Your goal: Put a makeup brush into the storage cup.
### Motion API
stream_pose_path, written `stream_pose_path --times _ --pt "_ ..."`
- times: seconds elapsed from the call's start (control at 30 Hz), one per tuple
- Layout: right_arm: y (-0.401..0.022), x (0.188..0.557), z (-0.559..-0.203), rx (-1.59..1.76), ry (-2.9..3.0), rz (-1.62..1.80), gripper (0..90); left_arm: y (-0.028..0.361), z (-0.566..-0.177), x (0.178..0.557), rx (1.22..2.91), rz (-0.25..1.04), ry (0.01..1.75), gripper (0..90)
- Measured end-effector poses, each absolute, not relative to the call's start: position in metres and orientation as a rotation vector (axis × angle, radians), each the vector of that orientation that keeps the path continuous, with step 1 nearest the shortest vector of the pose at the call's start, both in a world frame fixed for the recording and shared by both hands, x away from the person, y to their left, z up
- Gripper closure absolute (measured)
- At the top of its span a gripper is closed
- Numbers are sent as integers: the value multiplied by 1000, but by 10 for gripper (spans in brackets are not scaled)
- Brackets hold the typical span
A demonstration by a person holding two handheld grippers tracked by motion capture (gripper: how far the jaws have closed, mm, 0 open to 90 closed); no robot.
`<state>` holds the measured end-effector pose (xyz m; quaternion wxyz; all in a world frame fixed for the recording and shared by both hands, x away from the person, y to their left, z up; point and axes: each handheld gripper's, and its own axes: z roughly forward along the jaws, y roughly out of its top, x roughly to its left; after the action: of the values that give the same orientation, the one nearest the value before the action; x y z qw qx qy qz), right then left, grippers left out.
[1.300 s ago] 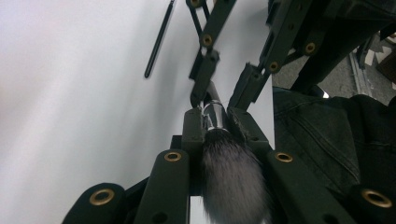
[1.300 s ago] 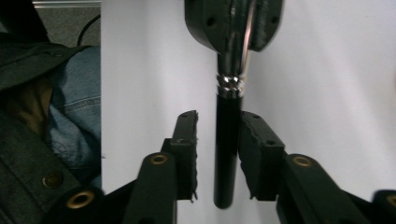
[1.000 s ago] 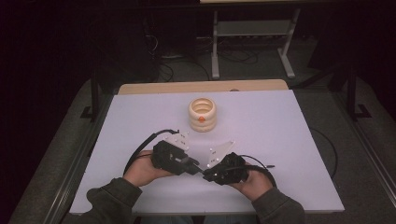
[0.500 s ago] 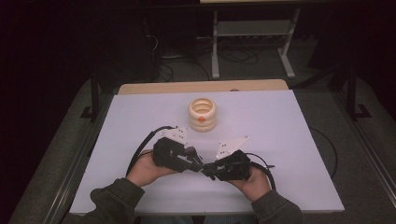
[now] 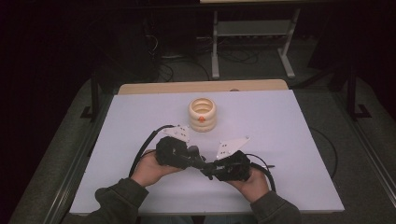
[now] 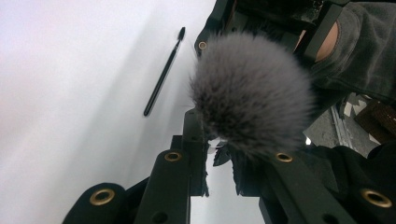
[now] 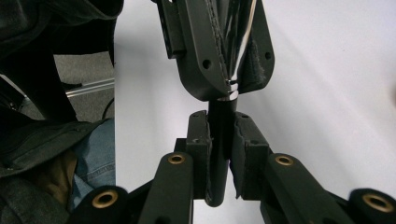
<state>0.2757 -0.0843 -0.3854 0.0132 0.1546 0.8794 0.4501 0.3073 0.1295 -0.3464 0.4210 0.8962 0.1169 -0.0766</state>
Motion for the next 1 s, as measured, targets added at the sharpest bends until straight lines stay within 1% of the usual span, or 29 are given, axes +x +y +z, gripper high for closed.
stream_pose_path --times 0.07,0.13,0.27,0.5,0.7,1.0 --pt "-85 276 -385 484 2744 1405 754 128 -346 307 2250 -187 297 776" --pt "-86 277 -386 476 2738 1385 677 126 -345 308 2260 -177 299 777" --pt "-91 278 -386 536 2762 1378 557 126 -345 312 2270 -157 313 777" --pt "-122 280 -388 658 2715 1377 482 126 -347 321 2285 -161 350 777" --pt "-146 282 -386 732 2648 1384 443 128 -348 329 2293 -156 372 777" --pt "-165 283 -386 793 2608 1376 386 130 -343 341 2293 -151 396 777"
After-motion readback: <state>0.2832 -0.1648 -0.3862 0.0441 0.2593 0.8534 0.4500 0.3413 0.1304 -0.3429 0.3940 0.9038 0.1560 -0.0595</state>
